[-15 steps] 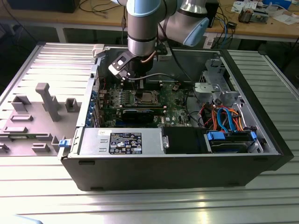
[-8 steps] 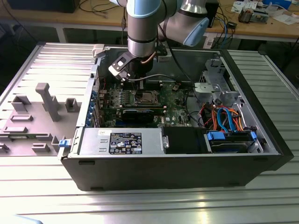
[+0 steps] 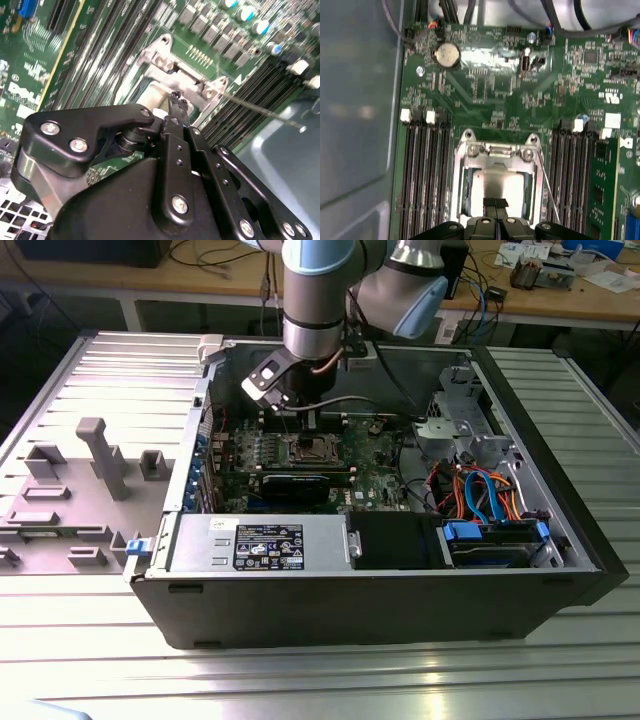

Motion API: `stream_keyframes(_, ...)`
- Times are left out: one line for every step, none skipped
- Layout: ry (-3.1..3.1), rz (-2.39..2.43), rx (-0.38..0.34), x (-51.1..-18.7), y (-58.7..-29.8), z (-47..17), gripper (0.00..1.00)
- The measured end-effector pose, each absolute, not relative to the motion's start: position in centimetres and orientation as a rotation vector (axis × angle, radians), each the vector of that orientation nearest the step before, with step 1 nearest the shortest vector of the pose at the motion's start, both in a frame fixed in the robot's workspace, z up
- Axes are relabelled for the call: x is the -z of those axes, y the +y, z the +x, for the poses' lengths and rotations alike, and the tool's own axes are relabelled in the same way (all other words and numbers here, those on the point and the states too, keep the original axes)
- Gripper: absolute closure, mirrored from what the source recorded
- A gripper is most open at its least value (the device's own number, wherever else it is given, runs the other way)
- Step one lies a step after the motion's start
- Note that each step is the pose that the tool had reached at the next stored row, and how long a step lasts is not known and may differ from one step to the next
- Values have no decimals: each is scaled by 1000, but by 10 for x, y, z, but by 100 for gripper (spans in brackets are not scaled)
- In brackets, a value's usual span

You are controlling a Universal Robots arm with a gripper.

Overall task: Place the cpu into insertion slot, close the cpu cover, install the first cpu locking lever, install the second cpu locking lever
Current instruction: 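Close the cpu cover, then install the first cpu locking lever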

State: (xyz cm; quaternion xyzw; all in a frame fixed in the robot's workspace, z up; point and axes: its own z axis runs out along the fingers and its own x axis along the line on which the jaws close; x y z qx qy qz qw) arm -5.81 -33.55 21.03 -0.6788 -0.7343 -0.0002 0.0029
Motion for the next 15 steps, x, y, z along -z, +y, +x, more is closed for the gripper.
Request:
stream_keyframes(-2303, -2129, -1, -210, -335, -53, 89)
stream_keyframes(-2304, -2130, -2, -210, -335, -48, 89)
stream_keyframes(-2304, -2130, -2, -210, -335, -48, 89)
stream_keyframes(-2304, -2130, -2, -210, -335, -48, 89)
stream_keyframes(-2304, -2130, -2, -210, -335, -48, 89)
stream_keyframes(-2304, -2130, -3, -210, -335, -46, 89)
stream_keyframes(-2304, -2130, -3, -210, -335, -45, 89)
stream_keyframes(-2304, -2130, -3, -210, -335, -44, 89)
stream_keyframes(-2304, -2130, -3, -210, -335, -44, 89)
stream_keyframes(-2304, -2130, -3, -210, -335, -44, 89)
stream_keyframes(-2304, -2130, -3, -210, -335, -44, 89)
stream_keyframes(-2304, -2130, -3, -210, -335, -44, 89)
stream_keyframes(-2304, -2130, -3, -210, -335, -44, 89)
stream_keyframes(-2304, -2130, -3, -210, -335, -44, 89)
stream_keyframes(-2304, -2130, -3, -210, -335, -44, 89)
